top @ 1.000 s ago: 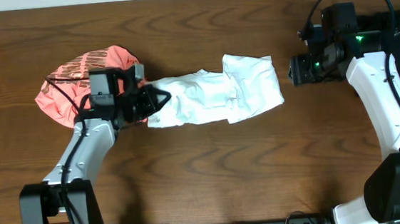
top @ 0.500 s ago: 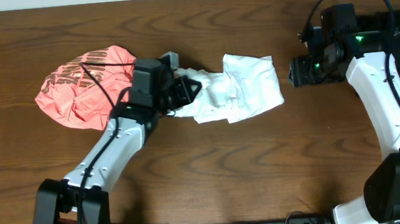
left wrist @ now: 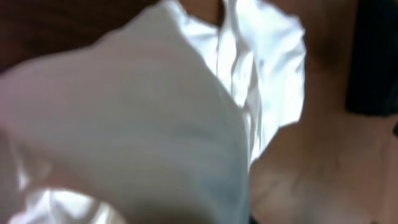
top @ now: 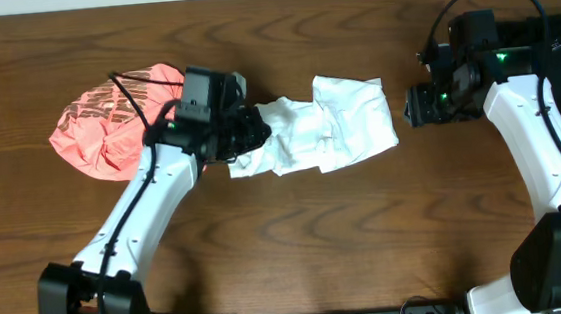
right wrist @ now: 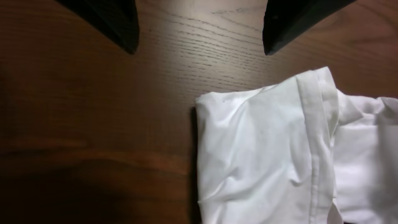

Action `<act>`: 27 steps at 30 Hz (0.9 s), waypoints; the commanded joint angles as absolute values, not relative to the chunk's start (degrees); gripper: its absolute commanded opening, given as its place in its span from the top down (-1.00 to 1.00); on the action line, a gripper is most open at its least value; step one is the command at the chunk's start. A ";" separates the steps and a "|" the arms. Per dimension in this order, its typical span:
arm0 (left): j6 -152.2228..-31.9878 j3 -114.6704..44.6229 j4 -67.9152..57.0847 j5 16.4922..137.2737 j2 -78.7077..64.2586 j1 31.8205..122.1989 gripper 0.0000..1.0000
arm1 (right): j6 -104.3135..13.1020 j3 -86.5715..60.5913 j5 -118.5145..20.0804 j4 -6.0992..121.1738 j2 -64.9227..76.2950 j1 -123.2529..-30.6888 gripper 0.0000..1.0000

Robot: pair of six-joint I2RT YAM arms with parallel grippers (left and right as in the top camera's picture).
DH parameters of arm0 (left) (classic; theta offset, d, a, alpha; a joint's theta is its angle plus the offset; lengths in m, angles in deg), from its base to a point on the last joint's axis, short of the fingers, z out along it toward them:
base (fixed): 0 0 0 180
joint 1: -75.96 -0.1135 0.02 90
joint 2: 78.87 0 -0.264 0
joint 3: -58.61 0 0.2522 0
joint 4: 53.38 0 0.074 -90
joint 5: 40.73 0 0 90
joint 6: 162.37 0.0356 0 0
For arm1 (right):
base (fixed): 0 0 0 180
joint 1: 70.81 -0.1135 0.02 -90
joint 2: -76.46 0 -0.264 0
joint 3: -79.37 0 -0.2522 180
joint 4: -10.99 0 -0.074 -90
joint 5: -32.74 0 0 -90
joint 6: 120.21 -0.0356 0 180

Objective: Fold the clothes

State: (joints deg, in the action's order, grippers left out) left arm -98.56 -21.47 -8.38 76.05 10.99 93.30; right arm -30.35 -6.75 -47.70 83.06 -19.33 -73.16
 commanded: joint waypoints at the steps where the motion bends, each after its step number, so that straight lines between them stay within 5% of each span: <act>1: -91.66 -27.79 -1.40 71.07 9.75 93.11 0.88 | -30.42 -7.17 -45.99 83.12 -19.50 -73.48 -0.22; 14: -86.24 -35.75 20.69 61.39 9.75 90.22 0.88 | -30.61 -7.19 -44.77 84.54 -19.50 -75.15 -0.18; 27: -86.50 -35.75 14.49 63.13 9.90 88.69 0.88 | -31.88 -7.19 -44.81 82.84 -19.57 -77.31 -0.20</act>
